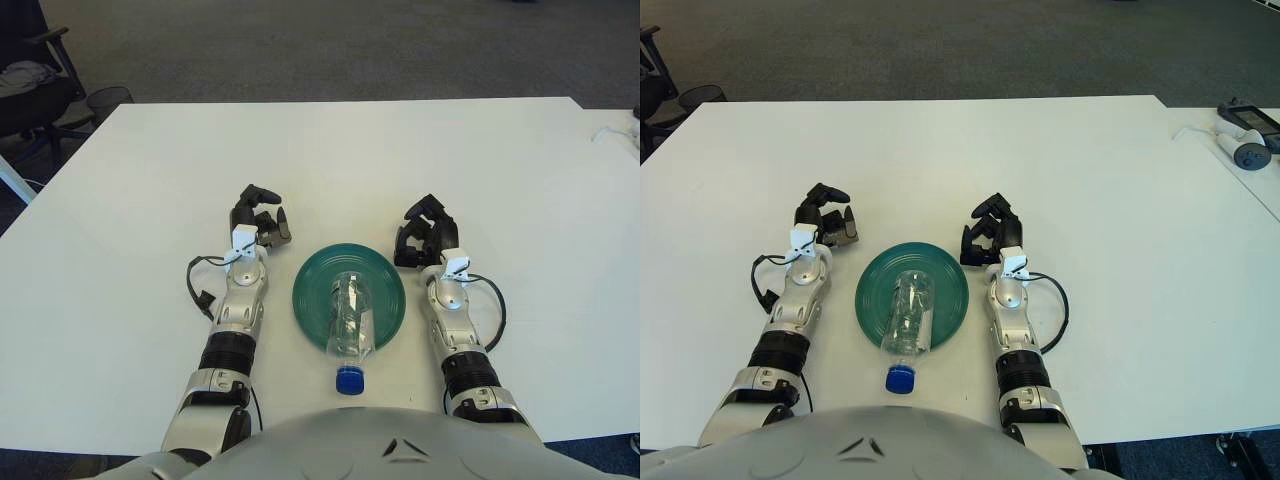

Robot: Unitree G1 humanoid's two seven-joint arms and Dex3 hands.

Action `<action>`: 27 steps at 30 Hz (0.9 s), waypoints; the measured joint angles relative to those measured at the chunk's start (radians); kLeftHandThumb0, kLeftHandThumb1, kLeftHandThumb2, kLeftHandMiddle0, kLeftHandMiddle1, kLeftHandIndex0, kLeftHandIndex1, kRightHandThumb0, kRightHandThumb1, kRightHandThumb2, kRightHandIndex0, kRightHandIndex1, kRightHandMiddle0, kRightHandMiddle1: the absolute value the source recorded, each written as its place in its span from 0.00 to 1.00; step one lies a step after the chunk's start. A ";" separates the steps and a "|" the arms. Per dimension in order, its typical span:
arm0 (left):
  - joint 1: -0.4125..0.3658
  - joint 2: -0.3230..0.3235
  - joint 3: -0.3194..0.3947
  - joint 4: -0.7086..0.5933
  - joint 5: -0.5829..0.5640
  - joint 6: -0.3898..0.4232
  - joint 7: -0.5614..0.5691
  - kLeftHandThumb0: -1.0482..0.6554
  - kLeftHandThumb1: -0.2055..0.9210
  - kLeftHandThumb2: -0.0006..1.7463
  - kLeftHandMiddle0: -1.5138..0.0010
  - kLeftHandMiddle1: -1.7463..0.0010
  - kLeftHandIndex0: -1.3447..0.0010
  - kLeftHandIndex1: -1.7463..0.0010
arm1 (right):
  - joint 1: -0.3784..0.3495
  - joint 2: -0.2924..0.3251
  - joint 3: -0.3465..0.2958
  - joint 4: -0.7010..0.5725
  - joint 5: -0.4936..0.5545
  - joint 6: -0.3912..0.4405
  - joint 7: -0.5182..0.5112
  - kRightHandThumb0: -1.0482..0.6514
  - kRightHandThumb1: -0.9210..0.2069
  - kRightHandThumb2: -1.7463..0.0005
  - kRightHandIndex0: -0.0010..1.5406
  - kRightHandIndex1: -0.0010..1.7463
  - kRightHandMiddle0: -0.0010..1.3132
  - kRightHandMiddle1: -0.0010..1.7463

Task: Put the bottle into the plate.

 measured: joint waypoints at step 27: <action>-0.178 0.052 -0.007 0.545 0.027 -0.573 -0.011 0.30 0.32 0.87 0.15 0.00 0.45 0.00 | 0.035 -0.007 0.000 -0.063 0.003 0.047 0.025 0.62 0.78 0.09 0.56 0.93 0.46 1.00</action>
